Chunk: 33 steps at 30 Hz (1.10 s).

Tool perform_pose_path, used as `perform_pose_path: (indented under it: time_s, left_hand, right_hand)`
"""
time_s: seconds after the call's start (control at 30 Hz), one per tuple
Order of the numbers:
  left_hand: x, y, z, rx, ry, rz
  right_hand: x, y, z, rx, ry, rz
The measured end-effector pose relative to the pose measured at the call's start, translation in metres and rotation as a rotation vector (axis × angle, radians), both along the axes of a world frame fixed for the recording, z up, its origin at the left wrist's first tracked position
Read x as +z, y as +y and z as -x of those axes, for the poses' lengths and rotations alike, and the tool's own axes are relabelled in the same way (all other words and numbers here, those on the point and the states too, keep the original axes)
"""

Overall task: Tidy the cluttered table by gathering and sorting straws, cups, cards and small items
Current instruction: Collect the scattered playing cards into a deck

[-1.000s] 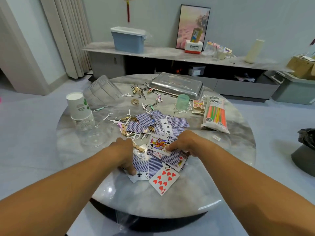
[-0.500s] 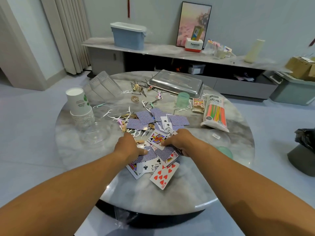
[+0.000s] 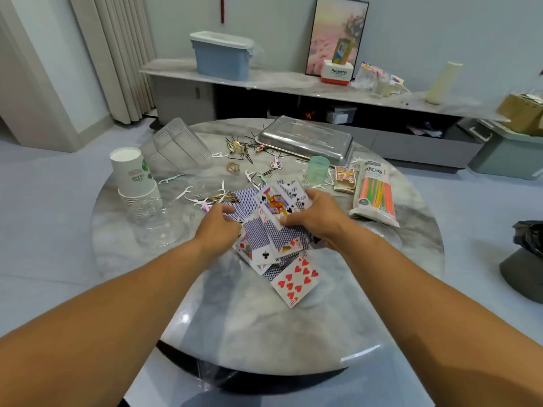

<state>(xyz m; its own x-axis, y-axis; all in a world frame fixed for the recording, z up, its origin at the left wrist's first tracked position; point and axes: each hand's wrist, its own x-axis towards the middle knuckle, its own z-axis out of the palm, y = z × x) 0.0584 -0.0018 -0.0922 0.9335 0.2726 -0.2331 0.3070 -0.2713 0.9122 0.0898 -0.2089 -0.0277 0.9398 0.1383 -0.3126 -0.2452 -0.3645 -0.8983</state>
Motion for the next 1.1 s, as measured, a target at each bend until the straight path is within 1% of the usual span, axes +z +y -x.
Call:
perform_pose_path:
  time_s: [0.07,0.1,0.13,0.2,0.27,0.37,0.43,0.53,0.57,0.63,0.7,0.73,0.8,0.87,0.9,0.97,1.03,1.1]
  left_hand:
    - [0.004,0.002,0.001,-0.129,0.022,0.18]
    - [0.006,0.001,0.003,-0.197,0.035,0.223]
    - [0.007,-0.001,0.004,-0.249,0.033,0.236]
    - [0.009,-0.007,0.005,-0.289,-0.025,0.224]
    - [0.01,-0.019,0.007,-0.295,-0.074,0.205]
    - [0.009,-0.029,0.01,-0.338,-0.085,0.173]
    - [0.008,-0.036,0.014,-0.373,-0.078,0.148]
    - [0.008,-0.047,0.017,-0.399,-0.11,0.065]
    - [0.01,-0.048,0.016,-0.398,-0.126,0.085]
    - [0.016,-0.047,0.012,-0.389,-0.155,0.188]
    - [0.02,-0.044,0.009,-0.433,-0.144,0.271]
    - [0.02,-0.045,0.01,-0.472,-0.117,0.301]
    - [0.017,-0.049,0.014,-0.53,-0.037,0.322]
    - [0.011,-0.053,0.016,-0.535,0.004,0.304]
    - [0.009,-0.054,0.016,-0.521,0.002,0.293]
    - [0.007,-0.051,0.012,-0.471,-0.007,0.206]
    - [0.007,-0.048,0.011,-0.456,0.004,-0.008]
    - [0.005,-0.05,0.016,-0.558,0.044,-0.331]
  right_hand:
    - [0.006,-0.007,0.002,0.021,-0.088,-0.098]
    - [0.007,-0.011,0.004,0.036,-0.132,-0.15]
    - [0.006,-0.014,0.006,0.057,-0.174,-0.199]
    - [0.001,-0.018,0.009,0.11,-0.261,-0.207]
    - [-0.009,-0.027,0.012,0.159,-0.294,-0.13]
    - [-0.026,-0.032,0.015,0.25,-0.254,0.018]
    - [-0.036,-0.035,0.018,0.283,-0.235,0.074]
    - [-0.043,-0.036,0.018,0.309,-0.264,0.15]
    - [-0.041,-0.036,0.017,0.305,-0.279,0.161]
    - [-0.036,-0.036,0.012,0.274,-0.312,0.132]
    - [-0.031,-0.036,0.008,0.295,-0.366,0.161]
    - [-0.029,-0.036,0.008,0.341,-0.376,0.219]
    - [-0.034,-0.037,0.01,0.435,-0.382,0.414]
    - [-0.04,-0.037,0.011,0.452,-0.414,0.602]
    - [-0.039,-0.037,0.01,0.42,-0.411,0.619]
    - [-0.033,-0.04,0.005,0.281,-0.335,0.481]
    - [-0.022,-0.048,-0.001,0.109,-0.258,0.328]
    - [-0.016,-0.057,-0.006,-0.028,-0.178,0.201]
